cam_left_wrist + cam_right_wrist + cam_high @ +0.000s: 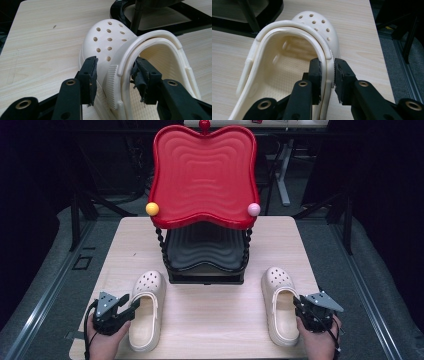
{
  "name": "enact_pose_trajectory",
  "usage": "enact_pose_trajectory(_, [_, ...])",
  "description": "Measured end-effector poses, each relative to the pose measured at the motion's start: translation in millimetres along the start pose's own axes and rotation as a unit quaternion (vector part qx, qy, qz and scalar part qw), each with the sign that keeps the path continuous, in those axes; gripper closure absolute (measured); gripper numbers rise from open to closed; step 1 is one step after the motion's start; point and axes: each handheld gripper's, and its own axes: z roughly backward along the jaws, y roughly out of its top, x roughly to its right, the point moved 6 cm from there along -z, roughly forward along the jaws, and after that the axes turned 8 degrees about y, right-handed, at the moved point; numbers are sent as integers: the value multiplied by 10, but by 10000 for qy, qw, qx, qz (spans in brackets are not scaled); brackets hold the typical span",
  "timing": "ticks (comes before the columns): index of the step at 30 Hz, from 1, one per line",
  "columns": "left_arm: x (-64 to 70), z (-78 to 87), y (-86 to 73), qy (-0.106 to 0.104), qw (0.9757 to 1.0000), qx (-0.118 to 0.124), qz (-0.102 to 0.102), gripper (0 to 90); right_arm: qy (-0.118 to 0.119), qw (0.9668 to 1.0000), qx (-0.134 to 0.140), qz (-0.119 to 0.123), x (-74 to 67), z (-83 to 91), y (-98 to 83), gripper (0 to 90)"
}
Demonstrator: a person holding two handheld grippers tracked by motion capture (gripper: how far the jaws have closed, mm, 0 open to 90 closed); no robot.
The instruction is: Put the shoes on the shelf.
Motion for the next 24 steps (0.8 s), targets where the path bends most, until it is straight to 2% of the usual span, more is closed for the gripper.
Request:
enact_pose_trajectory(3, [2, 4, 2, -6, 10000, 3, -3, 551, 69, 9999, 84, 13, -63, 26, 21, 768])
enact_pose_trajectory(4, [2, 6, 3, -6, 10000, 2, -5, 551, 161, 9998, 131, -29, -114, 42, 37, 768])
enact_pose_trajectory(8, [13, 19, 14, -21, 10000, 18, -7, 551, 223, 9996, 197, -14, -204, 44, 53, 768])
enact_pose_trajectory(14, [40, 50, 30, -23, 10000, 63, -39, 550, 145, 9998, 156, 49, -345, -26, 55, 767])
enact_pose_trajectory(17, [37, 66, 19, -2, 10000, 79, 9, 550, 108, 9998, 141, 45, -402, -53, 57, 767])
enact_pose_trajectory(22, [23, 104, -17, 54, 10000, 20, 66, 559, 91, 9999, 82, -4, -437, -64, 45, 765])
enact_pose_trajectory(24, [26, 97, -26, 58, 10000, -23, 74, 588, 86, 9999, 95, -33, -448, -68, 41, 763])
